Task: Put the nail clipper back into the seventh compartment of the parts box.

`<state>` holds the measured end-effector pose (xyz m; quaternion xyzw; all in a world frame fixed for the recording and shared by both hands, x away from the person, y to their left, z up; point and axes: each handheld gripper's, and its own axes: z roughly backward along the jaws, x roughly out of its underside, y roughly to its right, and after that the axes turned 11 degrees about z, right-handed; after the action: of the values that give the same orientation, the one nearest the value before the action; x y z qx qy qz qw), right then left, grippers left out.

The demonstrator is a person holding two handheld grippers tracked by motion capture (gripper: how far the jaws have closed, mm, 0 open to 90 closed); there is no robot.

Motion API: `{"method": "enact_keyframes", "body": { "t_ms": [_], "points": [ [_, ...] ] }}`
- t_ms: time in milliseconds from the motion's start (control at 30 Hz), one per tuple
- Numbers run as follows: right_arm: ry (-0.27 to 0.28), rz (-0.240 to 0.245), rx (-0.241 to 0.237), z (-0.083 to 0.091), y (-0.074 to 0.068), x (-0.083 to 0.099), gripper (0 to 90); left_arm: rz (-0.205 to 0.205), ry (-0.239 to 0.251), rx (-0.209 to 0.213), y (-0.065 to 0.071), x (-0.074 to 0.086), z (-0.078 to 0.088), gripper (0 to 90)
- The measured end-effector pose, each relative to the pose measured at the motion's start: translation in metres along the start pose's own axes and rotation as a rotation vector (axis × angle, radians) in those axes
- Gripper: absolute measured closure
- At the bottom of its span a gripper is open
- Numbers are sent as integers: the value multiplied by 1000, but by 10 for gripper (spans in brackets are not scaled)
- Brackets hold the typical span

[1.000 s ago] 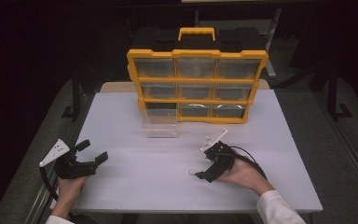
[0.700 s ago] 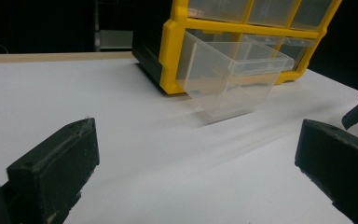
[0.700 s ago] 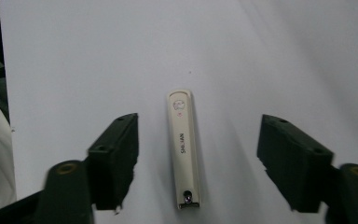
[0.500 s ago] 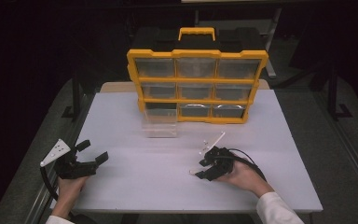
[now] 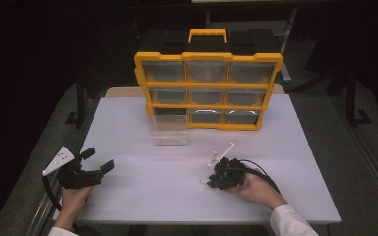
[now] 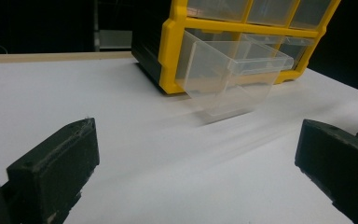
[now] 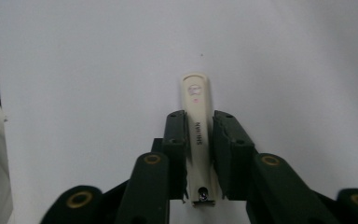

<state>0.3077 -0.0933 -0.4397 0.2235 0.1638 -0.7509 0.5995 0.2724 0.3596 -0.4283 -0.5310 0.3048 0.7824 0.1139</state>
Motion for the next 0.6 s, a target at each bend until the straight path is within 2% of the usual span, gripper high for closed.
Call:
{"method": "enact_keyframes", "body": {
  "t_ms": [300, 433, 600],
  "points": [
    [2, -7, 17, 1, -1, 0, 758, 0, 1, 1, 0, 0, 0, 0],
    [34, -2, 18, 6, -1, 0, 758, 1, -1, 1, 0, 0, 0, 0],
    [63, -17, 27, 14, 2, -2, 758, 1, 0, 2, 0, 0, 0, 0]
  ]
}}
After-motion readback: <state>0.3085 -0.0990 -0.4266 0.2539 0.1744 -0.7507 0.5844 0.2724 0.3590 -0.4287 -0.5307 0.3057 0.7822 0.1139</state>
